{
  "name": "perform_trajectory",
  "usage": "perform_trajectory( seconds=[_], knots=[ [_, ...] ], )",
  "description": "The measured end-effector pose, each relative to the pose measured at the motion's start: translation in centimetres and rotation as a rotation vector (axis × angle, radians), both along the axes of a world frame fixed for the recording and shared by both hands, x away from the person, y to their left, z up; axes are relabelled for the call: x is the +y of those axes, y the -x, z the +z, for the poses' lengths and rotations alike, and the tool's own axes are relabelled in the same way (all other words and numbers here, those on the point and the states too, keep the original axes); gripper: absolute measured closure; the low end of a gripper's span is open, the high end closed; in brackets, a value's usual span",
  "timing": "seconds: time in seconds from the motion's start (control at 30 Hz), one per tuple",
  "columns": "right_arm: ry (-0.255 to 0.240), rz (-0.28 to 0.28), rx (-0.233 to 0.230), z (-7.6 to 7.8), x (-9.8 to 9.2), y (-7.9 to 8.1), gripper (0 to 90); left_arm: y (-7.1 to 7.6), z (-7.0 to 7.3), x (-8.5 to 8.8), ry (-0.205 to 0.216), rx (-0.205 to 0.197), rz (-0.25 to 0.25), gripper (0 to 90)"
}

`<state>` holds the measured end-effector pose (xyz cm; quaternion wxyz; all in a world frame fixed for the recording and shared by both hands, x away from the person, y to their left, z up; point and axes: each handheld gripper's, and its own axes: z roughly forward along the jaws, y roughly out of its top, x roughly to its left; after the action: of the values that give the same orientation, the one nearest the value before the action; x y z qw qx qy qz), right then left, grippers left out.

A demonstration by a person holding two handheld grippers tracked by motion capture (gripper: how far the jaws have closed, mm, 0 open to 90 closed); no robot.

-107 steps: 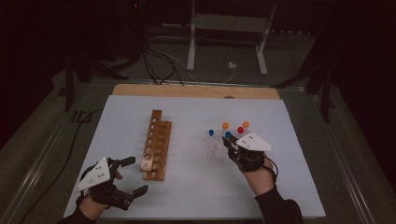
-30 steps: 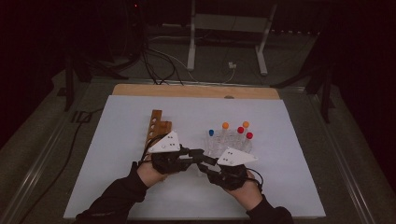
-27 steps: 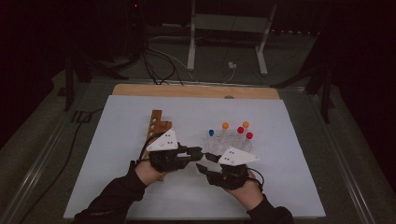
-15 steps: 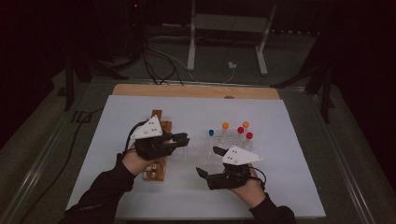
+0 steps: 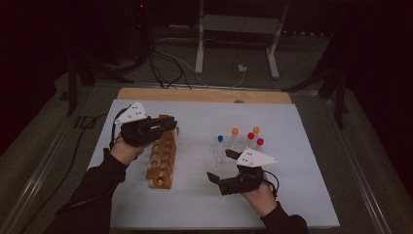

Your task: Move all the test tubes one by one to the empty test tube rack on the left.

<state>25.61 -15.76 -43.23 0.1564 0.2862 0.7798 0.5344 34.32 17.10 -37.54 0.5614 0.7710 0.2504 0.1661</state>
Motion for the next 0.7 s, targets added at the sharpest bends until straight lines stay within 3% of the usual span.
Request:
perform_trajectory(
  seconds=[0.13,0.43,0.7],
  knots=[
    [0.022,-0.004,-0.003,-0.2,0.0,-0.1,3.7,-0.9,0.1,0.8,0.003,-0.012,0.039,77.8],
    [-0.005,0.012,-0.013,0.0,-0.1,0.0,3.5,-3.5,1.0,2.8,0.012,-0.025,0.119,77.7],
    [-0.001,0.003,-0.029,-0.1,-0.2,0.0,3.5,-5.7,-0.1,3.9,0.006,-0.007,0.186,77.8]
  ],
)
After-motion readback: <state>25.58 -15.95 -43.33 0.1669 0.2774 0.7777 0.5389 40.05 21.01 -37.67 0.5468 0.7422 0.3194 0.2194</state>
